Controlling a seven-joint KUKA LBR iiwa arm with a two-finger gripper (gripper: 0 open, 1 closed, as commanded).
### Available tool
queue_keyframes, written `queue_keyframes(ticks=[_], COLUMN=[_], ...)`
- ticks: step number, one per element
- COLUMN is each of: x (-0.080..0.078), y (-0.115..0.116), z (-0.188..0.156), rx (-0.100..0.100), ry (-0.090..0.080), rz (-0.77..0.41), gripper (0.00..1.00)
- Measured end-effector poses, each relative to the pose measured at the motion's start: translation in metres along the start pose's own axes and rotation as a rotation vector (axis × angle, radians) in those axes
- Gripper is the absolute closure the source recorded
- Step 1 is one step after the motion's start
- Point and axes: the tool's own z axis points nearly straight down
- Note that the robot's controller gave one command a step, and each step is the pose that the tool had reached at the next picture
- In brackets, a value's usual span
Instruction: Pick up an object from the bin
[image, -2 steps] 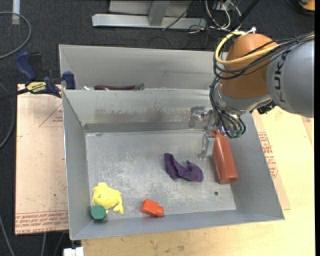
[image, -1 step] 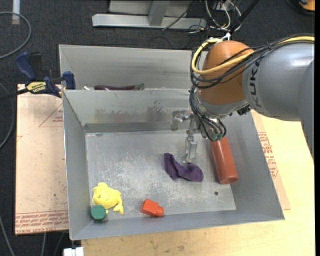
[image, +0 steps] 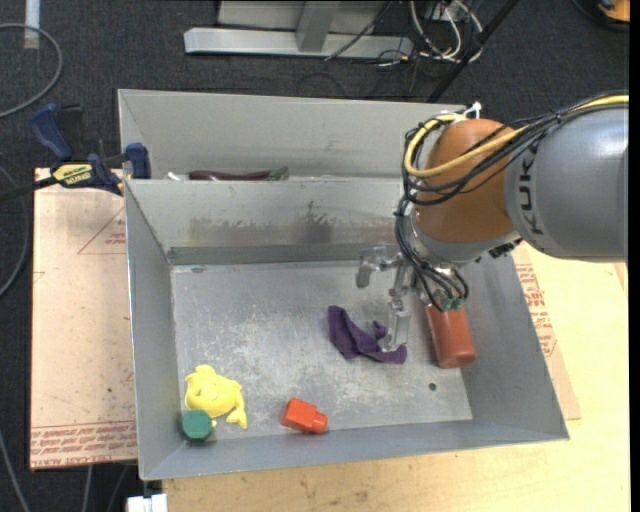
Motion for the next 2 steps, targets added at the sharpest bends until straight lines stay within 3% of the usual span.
queue_keyframes(ticks=[1, 2], x=[0.002, 0.025], y=[-0.011, 0.01], z=[0.047, 0.061], rx=[0.009, -0.001], ry=[-0.002, -0.003], rz=[0.024, 0.43], gripper=[0.0, 1.0])
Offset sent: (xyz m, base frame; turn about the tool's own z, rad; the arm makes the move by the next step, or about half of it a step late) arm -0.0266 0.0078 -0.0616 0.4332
